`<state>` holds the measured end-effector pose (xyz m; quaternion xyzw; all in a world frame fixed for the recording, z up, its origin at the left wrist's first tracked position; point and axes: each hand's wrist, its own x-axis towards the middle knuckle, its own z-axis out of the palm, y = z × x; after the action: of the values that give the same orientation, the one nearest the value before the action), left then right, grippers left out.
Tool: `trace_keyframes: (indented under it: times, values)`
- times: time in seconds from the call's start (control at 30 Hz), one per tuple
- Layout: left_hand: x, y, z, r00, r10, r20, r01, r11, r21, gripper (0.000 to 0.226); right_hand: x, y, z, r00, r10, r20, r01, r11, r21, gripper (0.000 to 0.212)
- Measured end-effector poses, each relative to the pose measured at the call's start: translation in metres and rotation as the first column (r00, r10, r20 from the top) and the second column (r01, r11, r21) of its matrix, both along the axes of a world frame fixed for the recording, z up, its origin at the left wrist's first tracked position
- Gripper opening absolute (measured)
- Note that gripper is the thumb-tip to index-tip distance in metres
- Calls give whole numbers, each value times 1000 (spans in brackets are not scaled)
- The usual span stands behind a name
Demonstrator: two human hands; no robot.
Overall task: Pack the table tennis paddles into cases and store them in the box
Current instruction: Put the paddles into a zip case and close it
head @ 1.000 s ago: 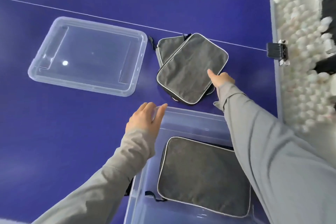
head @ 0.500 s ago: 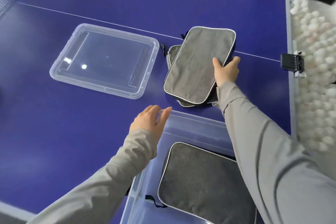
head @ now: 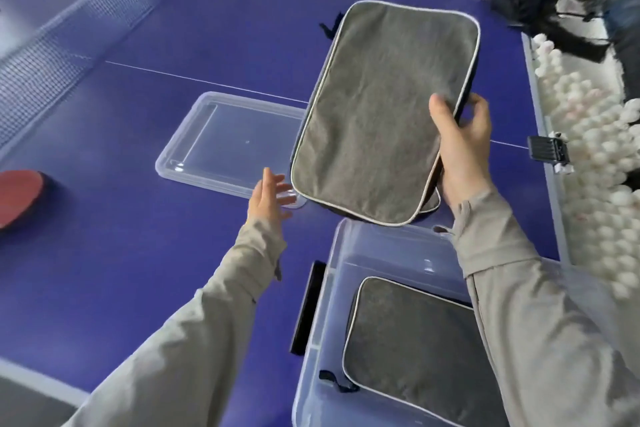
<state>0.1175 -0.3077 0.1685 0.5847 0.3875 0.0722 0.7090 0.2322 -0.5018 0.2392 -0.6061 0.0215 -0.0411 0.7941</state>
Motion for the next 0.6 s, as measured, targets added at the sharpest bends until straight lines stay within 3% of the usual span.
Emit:
trace_keyframes:
  times: [0.13,0.2,0.3,0.43,0.5,0.57,0.6]
  values:
    - [-17,88,35,974,-203,104,222,947,-231,60,-69,47,-3,984,179,-9,-179,983,-46,25]
    - [-33,126,46,945,-266,192,306,927,-218,49,-104,83,-16,969,245,-43,-247,965,-81,28]
    - [-67,180,39,924,-299,237,309,951,-6,16,-150,149,-40,956,275,-104,-287,950,-120,29]
    - [-127,256,15,931,-274,242,268,962,57,53,-195,244,-62,974,202,-104,-225,917,-329,34]
    - [-149,292,6,918,-300,260,279,953,116,47,-208,286,-59,998,68,-7,-61,838,-542,46]
    - [-168,324,-1,921,-366,136,298,883,362,43,-218,325,-45,985,16,171,97,769,-632,49]
    - [-178,338,-5,925,-379,34,315,813,490,45,-224,344,-35,973,65,220,97,754,-650,44]
